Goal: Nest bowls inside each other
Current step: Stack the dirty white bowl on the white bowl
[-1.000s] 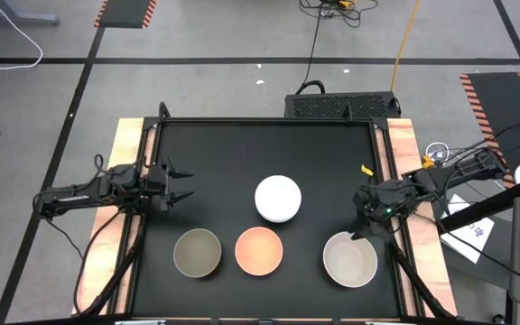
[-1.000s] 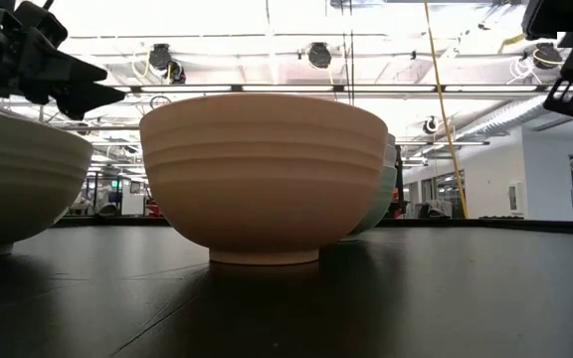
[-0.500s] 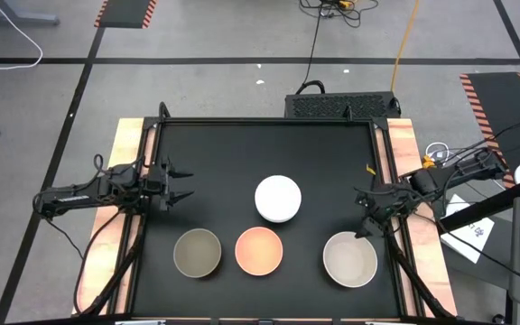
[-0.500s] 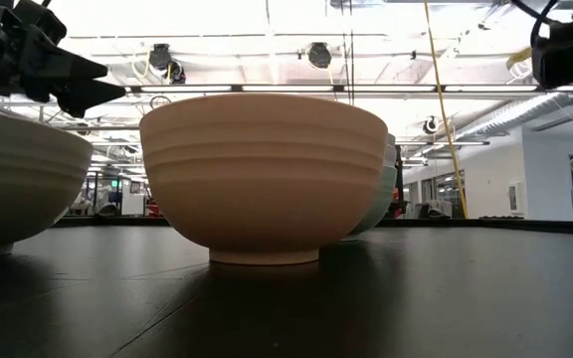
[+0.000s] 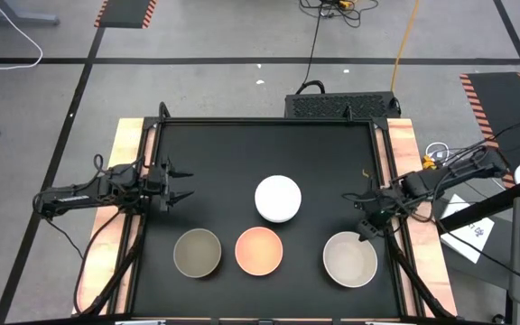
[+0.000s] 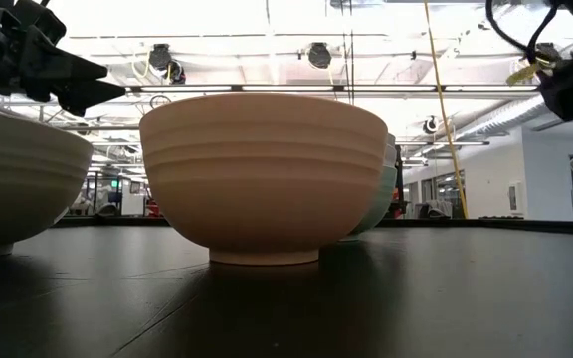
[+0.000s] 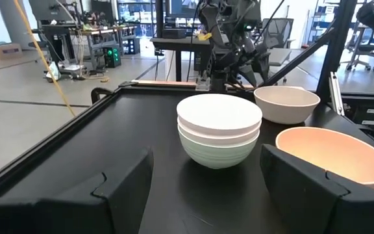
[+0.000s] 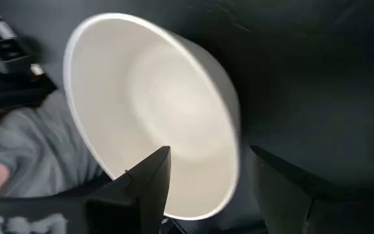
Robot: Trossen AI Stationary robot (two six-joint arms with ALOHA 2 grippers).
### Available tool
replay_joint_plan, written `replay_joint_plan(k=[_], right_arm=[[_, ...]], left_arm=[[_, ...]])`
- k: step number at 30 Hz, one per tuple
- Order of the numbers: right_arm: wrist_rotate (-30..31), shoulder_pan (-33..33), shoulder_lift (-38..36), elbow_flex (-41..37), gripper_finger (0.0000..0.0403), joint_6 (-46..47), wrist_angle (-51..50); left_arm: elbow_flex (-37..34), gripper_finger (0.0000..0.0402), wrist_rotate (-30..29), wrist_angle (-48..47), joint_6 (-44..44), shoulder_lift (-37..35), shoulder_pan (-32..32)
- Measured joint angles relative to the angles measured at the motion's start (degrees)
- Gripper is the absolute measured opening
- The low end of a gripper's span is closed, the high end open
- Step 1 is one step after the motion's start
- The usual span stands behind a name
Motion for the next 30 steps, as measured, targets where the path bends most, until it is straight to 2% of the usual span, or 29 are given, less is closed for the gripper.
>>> replay_joint_plan(k=[7, 21, 25, 30], right_arm=[[-0.8, 0.0, 4.6, 0.0, 0.0192, -0.2, -0.2], [-0.9, 0.0, 14.3, 0.0, 0.0187, -7.4, 0.0], [-0.9, 0.0, 15.0, 0.0, 0.0152, -7.9, -0.1], [-0.7, 0.0, 15.0, 0.0, 0.0068, -8.9, 0.0]], left_arm=[[0.0, 0.028, 0.0, 0.0, 0.5, 0.0, 0.0], [0.0, 0.028, 0.0, 0.1, 0.9, 0.0, 0.0], [0.0, 0.028, 0.0, 0.2, 0.9, 0.0, 0.0], [0.0, 0.028, 0.0, 0.2, 1.0, 0.0, 0.0]])
